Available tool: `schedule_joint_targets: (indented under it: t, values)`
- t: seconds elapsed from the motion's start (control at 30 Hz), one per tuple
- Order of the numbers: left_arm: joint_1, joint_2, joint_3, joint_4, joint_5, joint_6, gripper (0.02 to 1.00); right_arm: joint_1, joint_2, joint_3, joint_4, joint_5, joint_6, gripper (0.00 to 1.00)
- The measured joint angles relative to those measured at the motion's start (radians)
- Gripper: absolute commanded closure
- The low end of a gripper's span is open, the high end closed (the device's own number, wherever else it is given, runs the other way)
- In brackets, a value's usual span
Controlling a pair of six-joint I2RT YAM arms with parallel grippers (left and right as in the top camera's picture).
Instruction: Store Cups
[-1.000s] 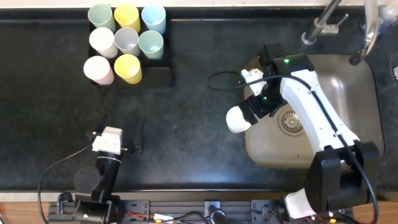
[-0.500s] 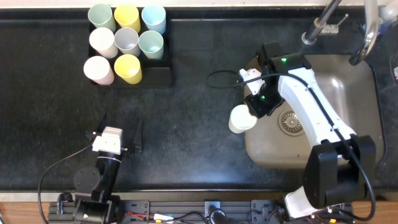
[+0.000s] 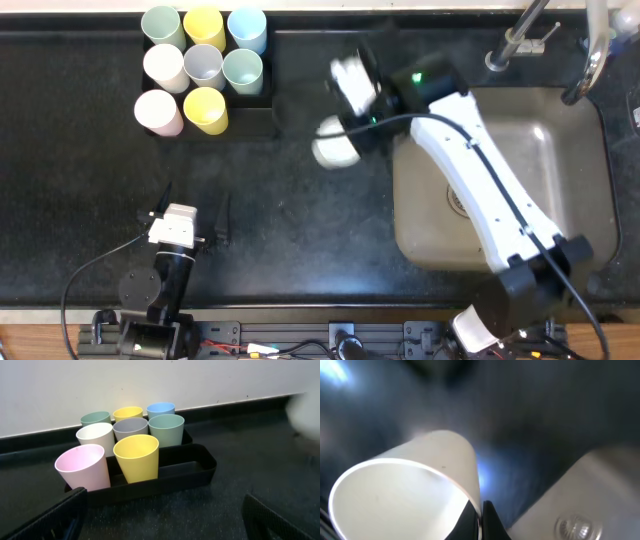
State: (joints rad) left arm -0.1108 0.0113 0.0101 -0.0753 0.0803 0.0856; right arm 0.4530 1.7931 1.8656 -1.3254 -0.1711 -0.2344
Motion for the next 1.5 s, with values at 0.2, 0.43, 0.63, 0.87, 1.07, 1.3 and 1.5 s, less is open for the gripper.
schedule_joint_targets:
  t: [0.2, 0.43, 0.63, 0.87, 1.07, 1.3, 1.5]
  values:
    - [0.0, 0.0, 0.0, 0.0, 0.0, 0.0, 0.02, 0.066, 0.217, 0.619, -0.241, 0.03, 0.066, 0.958]
    - [0.0, 0.0, 0.0, 0.0, 0.0, 0.0, 0.02, 0.195, 0.486, 0.883, -0.298, 0.161, 0.072, 0.963]
    - [0.0, 0.0, 0.0, 0.0, 0.0, 0.0, 0.02, 0.243, 0.566, 0.883, -0.252, 0.166, 0.081, 0.958]
    - [0.0, 0.0, 0.0, 0.0, 0.0, 0.0, 0.02, 0.241, 0.605, 0.891, -0.196, 0.201, 0.072, 0.956]
    - [0.0, 0.0, 0.0, 0.0, 0.0, 0.0, 0.02, 0.241, 0.671, 0.891, -0.196, 0.213, 0.064, 0.958]
    - [0.0, 0.0, 0.0, 0.0, 0.0, 0.0, 0.02, 0.241, 0.692, 0.891, -0.196, 0.216, 0.058, 0.958]
    - [0.0, 0.0, 0.0, 0.0, 0.0, 0.0, 0.02, 0.241, 0.692, 0.891, -0.196, 0.212, 0.05, 0.956]
